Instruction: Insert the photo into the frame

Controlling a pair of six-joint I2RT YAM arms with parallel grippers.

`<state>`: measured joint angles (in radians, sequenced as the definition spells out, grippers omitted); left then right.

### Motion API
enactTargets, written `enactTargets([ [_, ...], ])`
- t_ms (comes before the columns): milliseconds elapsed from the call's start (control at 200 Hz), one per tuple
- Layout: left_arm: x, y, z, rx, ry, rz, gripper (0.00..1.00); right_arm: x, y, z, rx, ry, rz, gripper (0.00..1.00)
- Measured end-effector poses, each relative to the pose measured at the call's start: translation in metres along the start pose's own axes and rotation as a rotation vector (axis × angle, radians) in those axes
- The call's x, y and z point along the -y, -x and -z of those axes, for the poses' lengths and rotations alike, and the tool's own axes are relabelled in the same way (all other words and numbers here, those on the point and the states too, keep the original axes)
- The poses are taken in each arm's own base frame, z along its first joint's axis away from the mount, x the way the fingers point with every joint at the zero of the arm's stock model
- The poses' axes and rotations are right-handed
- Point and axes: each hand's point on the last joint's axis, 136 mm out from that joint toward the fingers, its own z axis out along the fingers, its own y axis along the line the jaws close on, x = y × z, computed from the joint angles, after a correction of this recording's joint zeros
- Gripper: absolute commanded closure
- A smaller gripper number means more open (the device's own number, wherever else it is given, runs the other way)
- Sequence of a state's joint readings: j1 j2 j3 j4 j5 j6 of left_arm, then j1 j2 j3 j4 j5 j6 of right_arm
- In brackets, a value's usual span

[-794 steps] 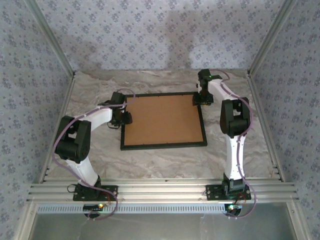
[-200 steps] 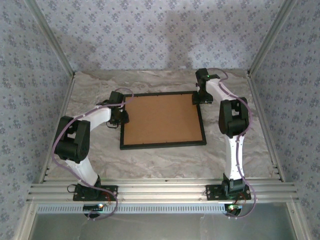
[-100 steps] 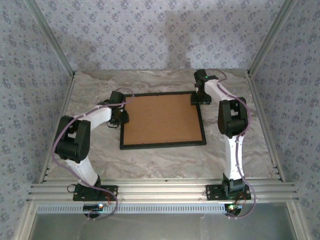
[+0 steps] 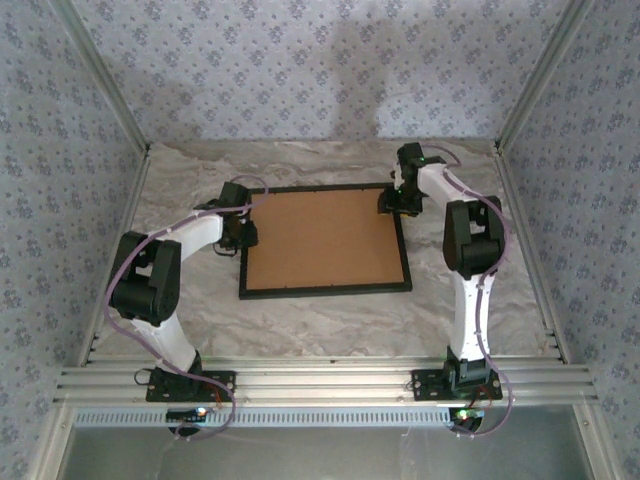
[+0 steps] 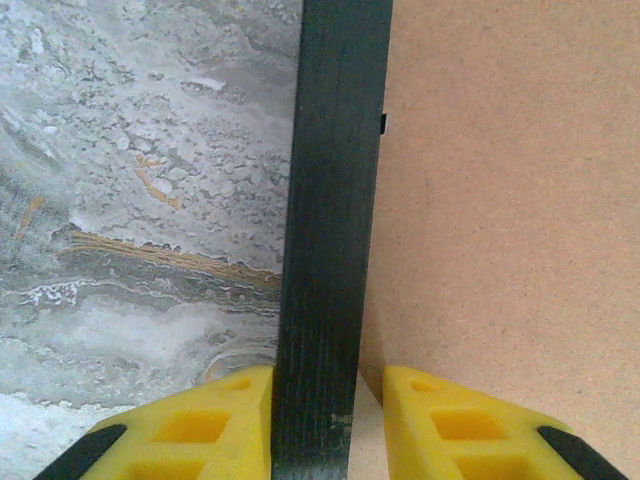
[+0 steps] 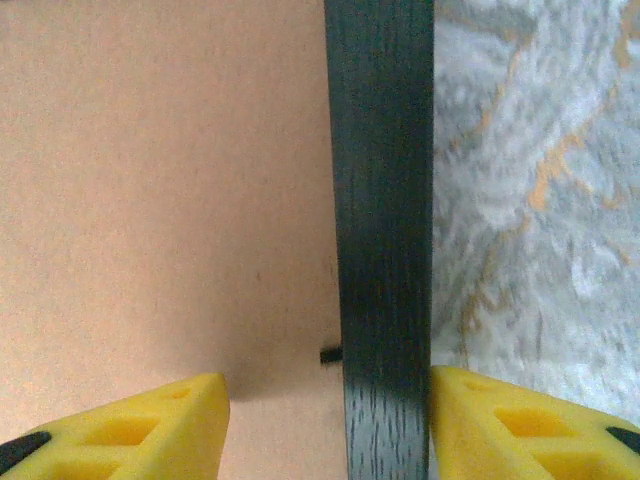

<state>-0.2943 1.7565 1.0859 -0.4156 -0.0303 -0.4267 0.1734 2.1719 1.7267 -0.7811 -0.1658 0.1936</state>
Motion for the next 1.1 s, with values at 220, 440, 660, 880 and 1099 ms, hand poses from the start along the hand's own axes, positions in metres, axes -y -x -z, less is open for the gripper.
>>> enactTargets([
  [220,-0.001,0.001,0.0,-0.004,-0.016,0.013,0.69,0.009,-0.024,0.042,0.02,-0.024,-0.01,0.44],
  [440,-0.002,0.002,0.0,-0.007,-0.023,0.02,0.72,0.031,-0.063,0.057,0.007,-0.08,-0.044,0.44],
  [660,-0.003,0.002,0.0,-0.009,-0.025,0.021,0.73,0.043,-0.093,0.052,-0.039,-0.151,-0.042,0.44],
  [880,-0.003,0.002,0.0,-0.009,-0.025,0.021,0.73,0.045,-0.097,0.05,-0.039,-0.204,-0.02,0.44],
  [1099,-0.002,0.002,0.0,-0.009,-0.025,0.021,0.73,0.036,-0.101,0.041,-0.061,-0.222,0.018,0.44],
])
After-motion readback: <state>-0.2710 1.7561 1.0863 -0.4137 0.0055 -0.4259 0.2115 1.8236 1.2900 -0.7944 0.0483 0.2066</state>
